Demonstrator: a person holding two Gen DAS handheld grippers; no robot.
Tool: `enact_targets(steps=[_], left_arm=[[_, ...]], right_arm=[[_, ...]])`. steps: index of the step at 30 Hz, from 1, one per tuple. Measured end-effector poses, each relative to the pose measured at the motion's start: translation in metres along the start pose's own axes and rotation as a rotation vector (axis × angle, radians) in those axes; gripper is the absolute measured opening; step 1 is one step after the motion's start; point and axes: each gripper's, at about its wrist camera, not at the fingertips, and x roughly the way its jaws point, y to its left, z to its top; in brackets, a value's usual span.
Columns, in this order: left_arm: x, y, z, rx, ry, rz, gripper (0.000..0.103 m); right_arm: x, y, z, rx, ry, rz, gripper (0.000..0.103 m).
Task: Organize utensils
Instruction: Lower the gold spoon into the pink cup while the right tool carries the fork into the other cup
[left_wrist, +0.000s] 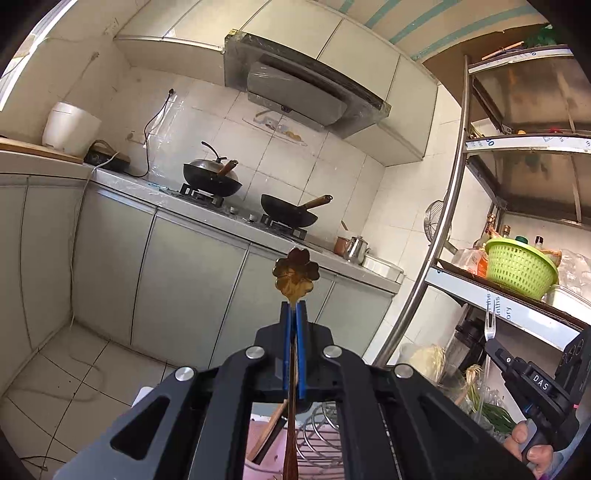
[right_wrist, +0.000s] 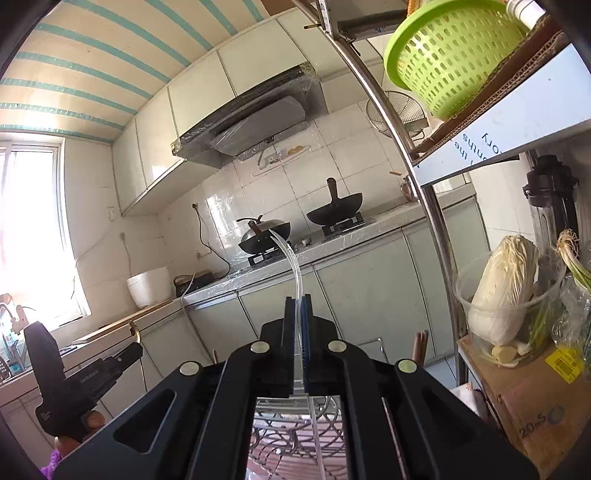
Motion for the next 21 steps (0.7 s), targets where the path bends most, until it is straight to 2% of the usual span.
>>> enact_targets(steps=[6,14,21], left_arm=[[0.038,0.007,-0.010,0.021,-0.027,0.023,0.002],[0.072,0.018,-0.031,0.022,-0.043,0.016,0.002],[0.075,0.028,-0.064,0.027,0.040,0.023,0.002]], right_arm=[[0.034,-0.006,-0.010,-0.082,-0.047,-0.024,0.003],[0.061,-0.023,-0.028,-0.127,-0.039,-0.056,0.003],[0.057,-0.037,-0.049,-0.085,0.019,-0.078,0.003]])
